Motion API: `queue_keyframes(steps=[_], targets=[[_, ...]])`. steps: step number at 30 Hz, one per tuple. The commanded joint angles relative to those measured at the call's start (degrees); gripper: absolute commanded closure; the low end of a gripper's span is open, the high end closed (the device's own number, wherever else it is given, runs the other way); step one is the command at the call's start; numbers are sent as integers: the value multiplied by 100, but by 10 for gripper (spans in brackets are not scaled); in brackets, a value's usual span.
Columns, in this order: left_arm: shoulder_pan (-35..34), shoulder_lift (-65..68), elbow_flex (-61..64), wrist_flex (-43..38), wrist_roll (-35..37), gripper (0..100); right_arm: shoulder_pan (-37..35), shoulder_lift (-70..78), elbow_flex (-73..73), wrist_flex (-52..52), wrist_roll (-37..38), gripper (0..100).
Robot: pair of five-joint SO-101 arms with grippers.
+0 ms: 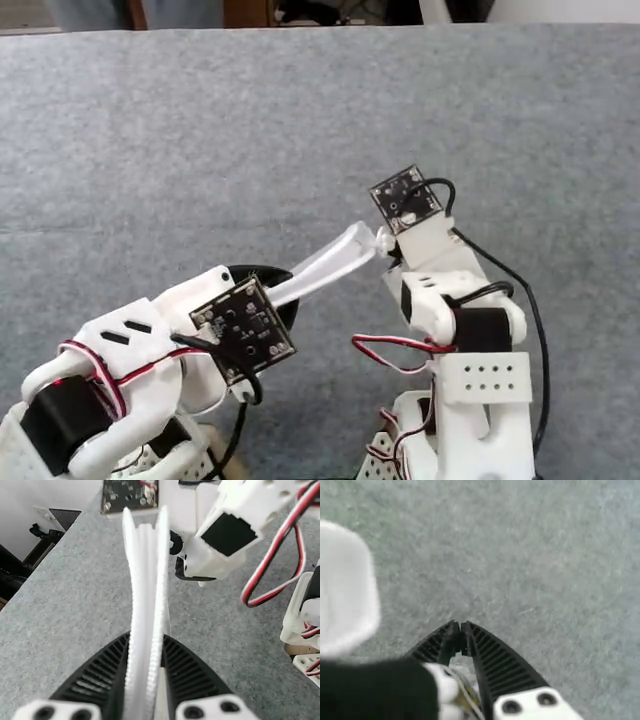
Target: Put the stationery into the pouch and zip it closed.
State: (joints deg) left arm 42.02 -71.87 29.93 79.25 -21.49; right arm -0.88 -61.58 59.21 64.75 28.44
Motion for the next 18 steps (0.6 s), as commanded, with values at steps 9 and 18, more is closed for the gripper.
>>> queue_keyframes(steps=[9, 18], targets=[[-338, -9, -374, -26, -158, 970, 510, -22, 92, -141, 18, 963], [-488, -9, 532, -44, -149, 970, 202, -22, -1393, 1099, -492, 707]])
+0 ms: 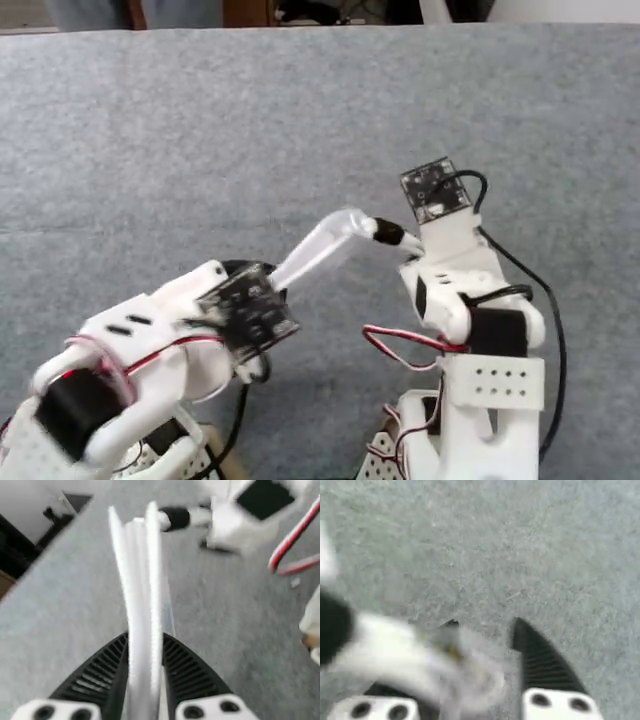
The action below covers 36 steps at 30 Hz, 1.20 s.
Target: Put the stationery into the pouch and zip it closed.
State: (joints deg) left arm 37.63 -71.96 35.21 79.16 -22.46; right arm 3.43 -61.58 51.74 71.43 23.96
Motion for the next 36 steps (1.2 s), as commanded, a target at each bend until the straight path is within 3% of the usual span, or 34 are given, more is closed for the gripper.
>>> queue_keyframes(steps=[1, 6, 11, 15, 23, 32, 36], targets=[[-48, 0, 13, -35, -53, 970, -316, -22, -840, 633, 9, 693], [-13, 0, 40, -35, -88, 970, -1213, -22, -1938, 1969, 686, 678], [-4, 0, 66, 0, -79, 970, -2057, -57, -2949, 2963, 695, 679], [-4, 0, 66, 9, -70, 970, -2154, -66, -3275, 2971, 738, 680], [435, -26, 40, 527, -79, 970, -3305, -13, -3310, 2796, 809, 680], [637, -747, 31, 967, -88, 970, -3341, -22, -2273, 2075, 1310, 685], [637, -782, 31, 958, -88, 970, -3332, -22, -2062, 1811, 1257, 829]])
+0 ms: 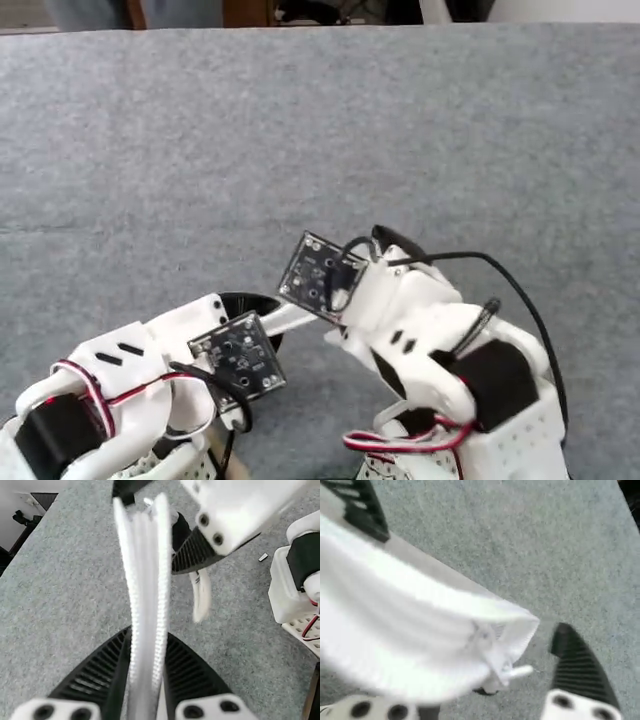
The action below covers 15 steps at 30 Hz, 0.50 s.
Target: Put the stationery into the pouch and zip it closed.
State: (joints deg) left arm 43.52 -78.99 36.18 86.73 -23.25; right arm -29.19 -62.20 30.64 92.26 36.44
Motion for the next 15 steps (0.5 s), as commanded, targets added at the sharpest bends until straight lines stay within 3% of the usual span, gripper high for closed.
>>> queue_keyframes(steps=[1, 7, 15], targets=[[48, -79, -66, 193, -9, 970, -70, 40, 57, -343, 0, 872], [48, -88, -66, 185, -9, 970, 369, 4, 40, -862, -325, 986], [48, -62, -66, 176, -9, 970, 413, -4, 22, -774, -299, 986]])
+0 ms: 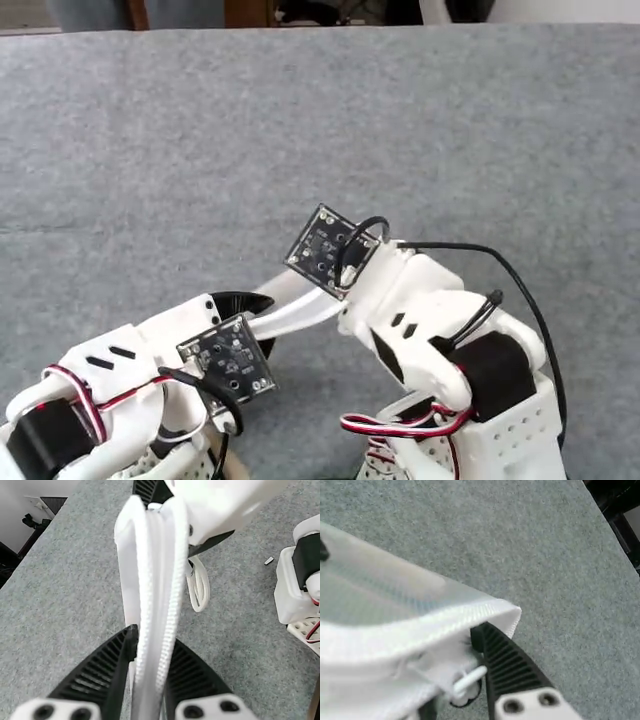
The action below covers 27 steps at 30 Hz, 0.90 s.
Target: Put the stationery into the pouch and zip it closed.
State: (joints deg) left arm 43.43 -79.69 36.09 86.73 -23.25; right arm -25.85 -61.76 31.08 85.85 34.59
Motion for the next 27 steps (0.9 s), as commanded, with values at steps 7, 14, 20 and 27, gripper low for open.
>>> queue_keyframes(steps=[7, 14, 20, 27], targets=[[57, 9, -57, 176, -9, 970, -141, -22, -321, 105, -114, 984], [84, -9, -48, 202, 18, 970, -352, -40, -532, 211, -158, 669], [92, -18, -48, 220, 18, 970, -1046, -13, -1244, 598, 193, 511], [92, -9, -22, 185, 18, 970, -1433, 4, -1490, 686, 202, 511]])
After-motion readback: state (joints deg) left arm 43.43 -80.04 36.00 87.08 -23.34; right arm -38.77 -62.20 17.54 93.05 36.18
